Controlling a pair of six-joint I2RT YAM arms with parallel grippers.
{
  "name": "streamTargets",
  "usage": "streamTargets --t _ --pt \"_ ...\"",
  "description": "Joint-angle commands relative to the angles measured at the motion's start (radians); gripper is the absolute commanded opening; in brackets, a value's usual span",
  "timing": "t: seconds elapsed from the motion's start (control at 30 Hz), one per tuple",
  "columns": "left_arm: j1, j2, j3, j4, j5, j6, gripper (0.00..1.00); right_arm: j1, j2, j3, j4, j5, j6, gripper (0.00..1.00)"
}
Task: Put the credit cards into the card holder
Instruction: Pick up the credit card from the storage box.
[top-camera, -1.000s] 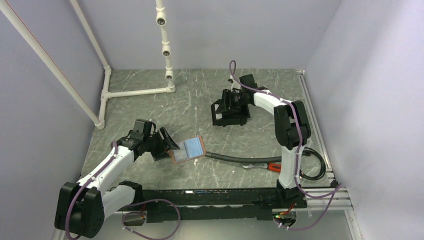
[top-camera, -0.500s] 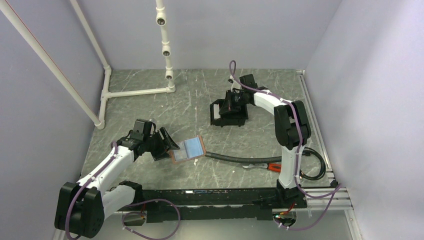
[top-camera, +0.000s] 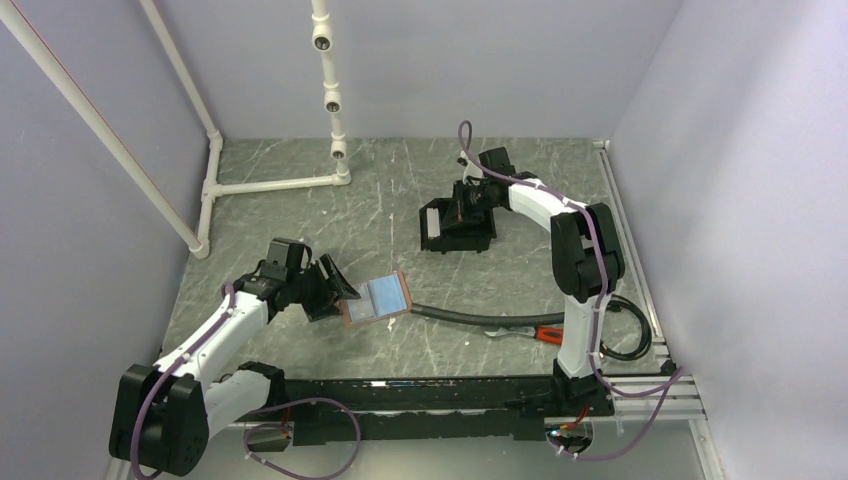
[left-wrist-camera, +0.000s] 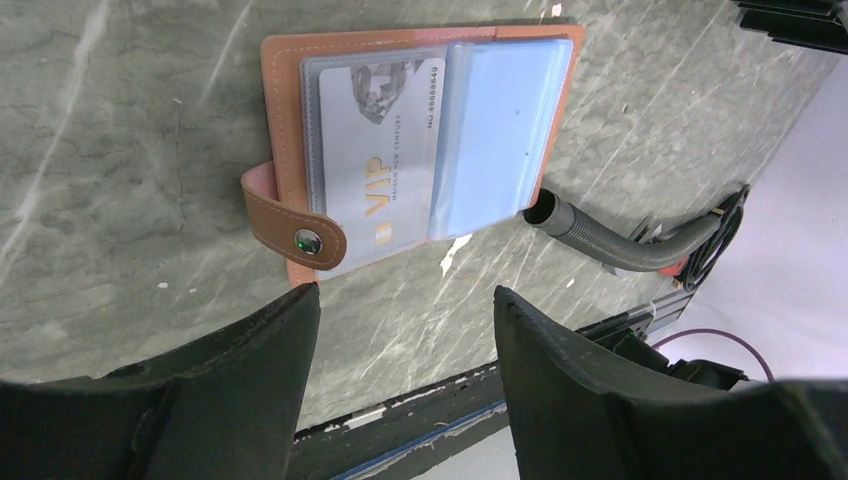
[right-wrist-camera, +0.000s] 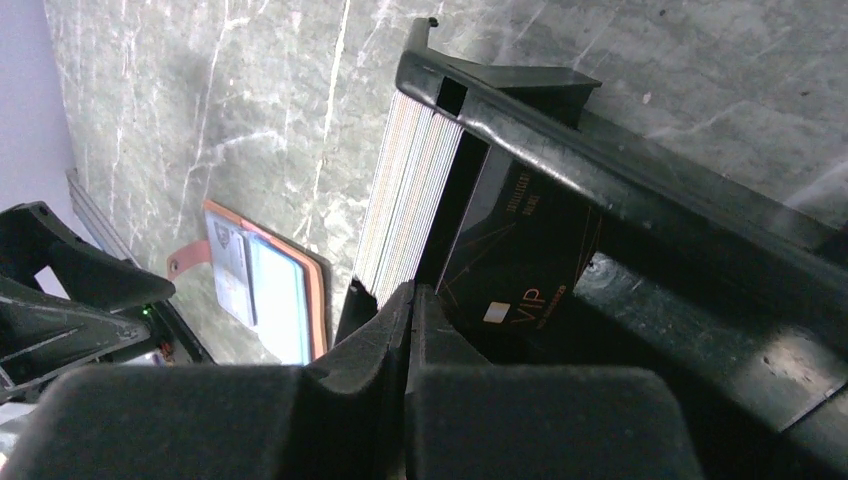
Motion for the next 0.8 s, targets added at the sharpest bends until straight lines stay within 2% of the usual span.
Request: streamTargets --t 0.0,0.03,0.17,0.23,0.37,0.47,0.57,0.77 --pt "-0.002 0.009 0.053 0.073 0.071 0.013 0.7 0.004 -0.102 0.03 -0.013 0.064 -0.009 0.0" --pt "-0.004 0.026 0.062 0.103 0.088 0.01 0.69 0.004 -0.106 0.027 -0.01 0.076 -0.005 0.0" --pt "-0.042 0.141 0.146 0.233 0.105 0.006 0.67 0.005 -0.08 0.034 0.004 0.071 0.031 0.27" --pt "-0.072 0.248 0.235 0.246 0.096 0.017 0.61 0.005 -0.068 0.033 0.021 0.056 0.054 0.41" --pt "-0.129 0.441 0.376 0.298 0.075 0.005 0.47 0.005 -0.069 0.019 0.037 0.064 0.055 0.61" --pt "-0.138 0.584 0.453 0.335 0.082 -0.013 0.37 0.005 -0.056 0.029 0.022 0.063 0.038 0.65" --pt "-0.148 0.716 0.538 0.393 0.118 -0.04 0.31 0.005 -0.042 0.036 0.024 0.05 0.033 0.67" --pt "-0.174 0.922 0.684 0.351 0.071 -0.027 0.23 0.007 -0.006 0.05 0.033 0.024 0.038 0.7"
